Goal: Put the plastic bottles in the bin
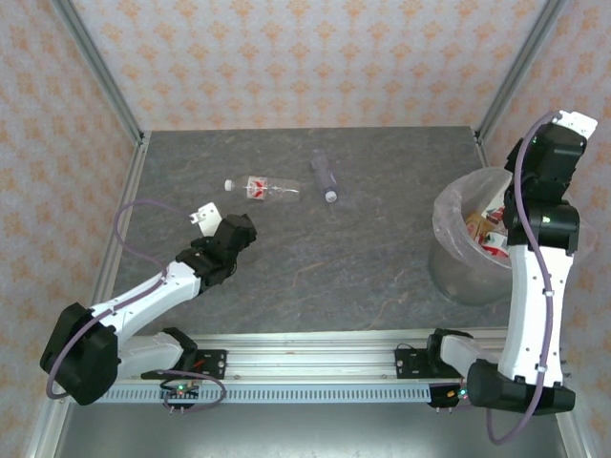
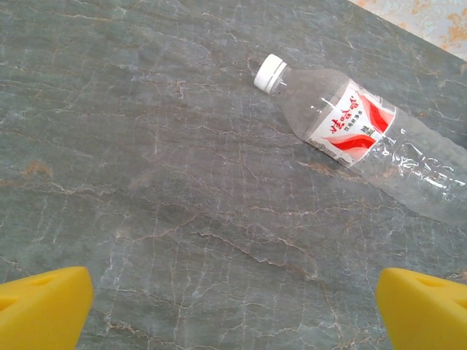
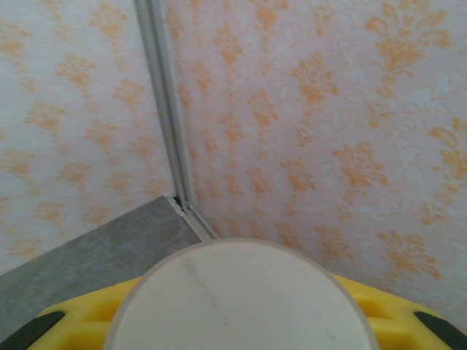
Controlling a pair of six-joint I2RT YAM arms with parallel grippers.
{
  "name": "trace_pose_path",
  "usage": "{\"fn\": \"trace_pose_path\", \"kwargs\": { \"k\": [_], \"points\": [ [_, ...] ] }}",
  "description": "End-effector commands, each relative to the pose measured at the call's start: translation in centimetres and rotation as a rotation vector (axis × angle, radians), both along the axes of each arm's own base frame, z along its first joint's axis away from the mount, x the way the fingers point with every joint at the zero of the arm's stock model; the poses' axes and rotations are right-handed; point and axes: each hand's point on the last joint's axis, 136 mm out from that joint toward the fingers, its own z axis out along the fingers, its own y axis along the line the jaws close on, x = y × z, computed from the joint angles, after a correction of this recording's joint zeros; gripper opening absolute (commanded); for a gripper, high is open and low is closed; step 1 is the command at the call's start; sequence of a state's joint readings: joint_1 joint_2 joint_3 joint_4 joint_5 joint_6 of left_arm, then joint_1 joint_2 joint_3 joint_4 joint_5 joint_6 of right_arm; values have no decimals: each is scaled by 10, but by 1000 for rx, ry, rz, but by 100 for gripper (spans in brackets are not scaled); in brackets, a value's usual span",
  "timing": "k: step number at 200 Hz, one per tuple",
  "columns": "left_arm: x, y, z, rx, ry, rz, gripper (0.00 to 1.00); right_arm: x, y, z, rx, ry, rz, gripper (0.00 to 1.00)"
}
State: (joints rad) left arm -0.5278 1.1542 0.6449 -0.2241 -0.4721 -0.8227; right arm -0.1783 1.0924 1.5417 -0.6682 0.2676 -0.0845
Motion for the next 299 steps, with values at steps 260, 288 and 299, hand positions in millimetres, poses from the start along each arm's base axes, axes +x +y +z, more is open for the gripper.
{"fn": "trace_pose_path", "kwargs": {
  "k": [260,288,299],
  "points": [
    [-2,0,5,-22,69,-32,100,3,9,-113,-38,571,-119,99],
    [3,-1,1,-13,110,-27,100,18,32,-103,5,471,-42,99],
    [6,1,-1,-19,127,-17,100,23,41,-98,2,445,-19,99]
  ]
}}
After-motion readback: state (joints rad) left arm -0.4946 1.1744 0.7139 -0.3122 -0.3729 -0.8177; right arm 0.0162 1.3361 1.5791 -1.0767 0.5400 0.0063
